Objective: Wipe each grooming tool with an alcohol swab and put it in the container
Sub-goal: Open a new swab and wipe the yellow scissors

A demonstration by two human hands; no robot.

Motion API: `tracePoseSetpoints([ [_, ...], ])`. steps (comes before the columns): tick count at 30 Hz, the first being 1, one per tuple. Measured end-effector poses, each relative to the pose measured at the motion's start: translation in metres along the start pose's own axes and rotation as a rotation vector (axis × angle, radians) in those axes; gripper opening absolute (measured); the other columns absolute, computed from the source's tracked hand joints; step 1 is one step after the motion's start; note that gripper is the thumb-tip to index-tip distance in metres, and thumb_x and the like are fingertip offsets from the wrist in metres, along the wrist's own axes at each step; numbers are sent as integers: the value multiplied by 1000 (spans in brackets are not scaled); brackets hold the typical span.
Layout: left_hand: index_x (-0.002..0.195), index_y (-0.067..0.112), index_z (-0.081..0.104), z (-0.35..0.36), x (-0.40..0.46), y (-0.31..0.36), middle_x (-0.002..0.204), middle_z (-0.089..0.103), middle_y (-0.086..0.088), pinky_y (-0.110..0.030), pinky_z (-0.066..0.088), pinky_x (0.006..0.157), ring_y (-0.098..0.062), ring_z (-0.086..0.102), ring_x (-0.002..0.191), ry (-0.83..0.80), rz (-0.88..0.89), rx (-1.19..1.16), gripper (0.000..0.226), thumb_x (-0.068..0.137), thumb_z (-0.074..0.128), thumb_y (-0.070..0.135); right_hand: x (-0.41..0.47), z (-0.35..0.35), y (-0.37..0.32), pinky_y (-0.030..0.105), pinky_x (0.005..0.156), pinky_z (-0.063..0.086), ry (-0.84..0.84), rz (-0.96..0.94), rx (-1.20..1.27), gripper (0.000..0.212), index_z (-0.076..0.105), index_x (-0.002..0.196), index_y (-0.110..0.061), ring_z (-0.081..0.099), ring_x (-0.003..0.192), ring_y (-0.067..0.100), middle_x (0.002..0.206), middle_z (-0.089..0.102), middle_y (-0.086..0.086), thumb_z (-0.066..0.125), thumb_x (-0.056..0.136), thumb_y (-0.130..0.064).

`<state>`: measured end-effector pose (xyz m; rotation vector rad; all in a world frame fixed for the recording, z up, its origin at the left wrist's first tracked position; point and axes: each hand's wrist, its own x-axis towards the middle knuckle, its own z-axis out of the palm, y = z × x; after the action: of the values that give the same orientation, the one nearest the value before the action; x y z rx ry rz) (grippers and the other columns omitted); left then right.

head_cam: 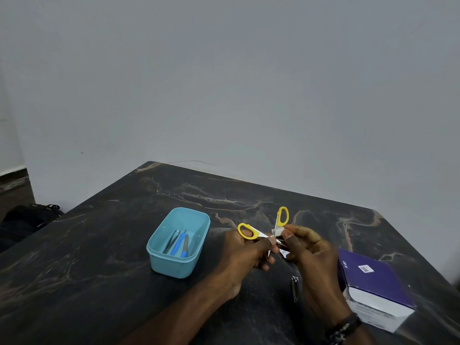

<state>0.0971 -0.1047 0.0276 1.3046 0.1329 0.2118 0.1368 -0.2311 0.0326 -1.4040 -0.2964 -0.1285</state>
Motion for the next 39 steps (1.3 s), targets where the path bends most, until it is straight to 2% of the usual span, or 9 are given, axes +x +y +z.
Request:
tracePoseSetpoints([
  [10,89,-1,70,0,-1,-1,73,71,-9,-24,49,48,-16,62,57,-21,-2,9,11,89,65,9,-1,-1,0,17,53,52,0,-10,37,13,67,96,-2,74,72,17,86,77,11,65,84,2],
  [14,87,1,70,0,0,-1,73,71,-9,-24,48,48,-16,62,56,-33,-1,17,9,89,65,9,-1,-1,-2,16,53,52,21,4,37,22,62,103,-4,74,74,16,84,77,7,67,83,1],
  [19,90,-3,69,-1,-2,-1,72,71,-9,-24,48,48,-16,62,56,-44,8,21,12,89,65,8,0,-2,0,18,55,54,35,14,8,32,60,111,-6,75,78,19,86,77,8,70,81,-2],
  [25,86,1,70,0,-2,-2,71,71,-8,-23,49,47,-16,62,56,-45,50,51,8,88,65,7,0,-2,1,25,62,57,28,17,-4,32,60,112,-5,75,79,21,84,77,7,70,82,-2],
  [31,86,1,70,-1,-1,-5,71,71,-8,-24,49,47,-16,64,56,-39,74,97,8,88,66,8,1,-4,2,19,56,54,7,29,-18,30,61,110,-5,75,76,19,84,77,7,70,82,-3],
  [39,84,-1,69,-1,0,-6,69,70,-8,-24,46,44,-16,62,53,-36,65,138,9,88,66,7,2,-6,3,18,54,52,-34,67,-8,31,60,109,-5,74,70,16,80,77,7,70,81,1],
])
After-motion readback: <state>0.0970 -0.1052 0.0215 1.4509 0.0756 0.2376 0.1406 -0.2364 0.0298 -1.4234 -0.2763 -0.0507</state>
